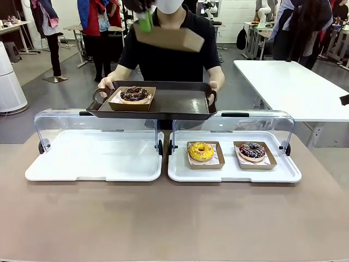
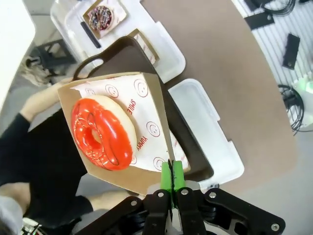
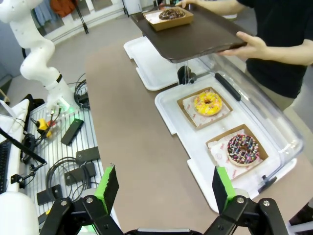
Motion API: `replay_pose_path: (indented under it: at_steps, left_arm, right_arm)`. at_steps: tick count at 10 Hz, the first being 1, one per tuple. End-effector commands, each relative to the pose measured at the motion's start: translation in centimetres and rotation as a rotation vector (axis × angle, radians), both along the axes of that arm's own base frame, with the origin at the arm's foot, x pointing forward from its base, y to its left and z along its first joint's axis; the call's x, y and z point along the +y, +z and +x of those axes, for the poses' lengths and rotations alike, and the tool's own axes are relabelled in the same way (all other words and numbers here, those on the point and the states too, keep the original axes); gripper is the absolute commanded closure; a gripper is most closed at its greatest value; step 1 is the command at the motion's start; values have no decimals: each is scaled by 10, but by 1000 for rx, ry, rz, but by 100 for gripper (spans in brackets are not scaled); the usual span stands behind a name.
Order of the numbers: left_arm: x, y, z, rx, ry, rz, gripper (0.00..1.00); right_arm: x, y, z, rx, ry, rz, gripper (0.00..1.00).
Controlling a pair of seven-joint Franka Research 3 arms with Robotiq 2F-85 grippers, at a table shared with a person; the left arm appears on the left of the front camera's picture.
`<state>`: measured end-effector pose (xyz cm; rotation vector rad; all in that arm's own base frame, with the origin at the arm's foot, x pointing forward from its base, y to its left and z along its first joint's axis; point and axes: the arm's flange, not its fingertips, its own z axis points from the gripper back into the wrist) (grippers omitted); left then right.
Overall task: Provide the desired donut to the person.
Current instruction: Place the picked Paper togo box onto the Handle tray extended by the person.
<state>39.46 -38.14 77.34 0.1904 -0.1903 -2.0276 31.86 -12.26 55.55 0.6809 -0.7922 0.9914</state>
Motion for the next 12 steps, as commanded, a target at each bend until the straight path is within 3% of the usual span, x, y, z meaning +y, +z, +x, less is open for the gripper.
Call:
replay_pose_path:
  at_steps: [1, 5, 8, 12]
  left_arm:
    - [-43, 4, 13, 44, 63, 48, 99]
    - [-56, -64, 20, 9, 191, 55, 99]
    - [-62, -92, 25, -5, 216, 64, 99]
    - [-64, -132, 53, 23, 272, 50, 99]
  right_arm:
    - [0, 0, 1, -11, 8, 19, 0]
    - [0, 0, 1, -11, 8, 19, 0]
    - [0, 0, 1, -11, 8, 19, 0]
    - [0, 0, 1, -11, 8, 19, 0]
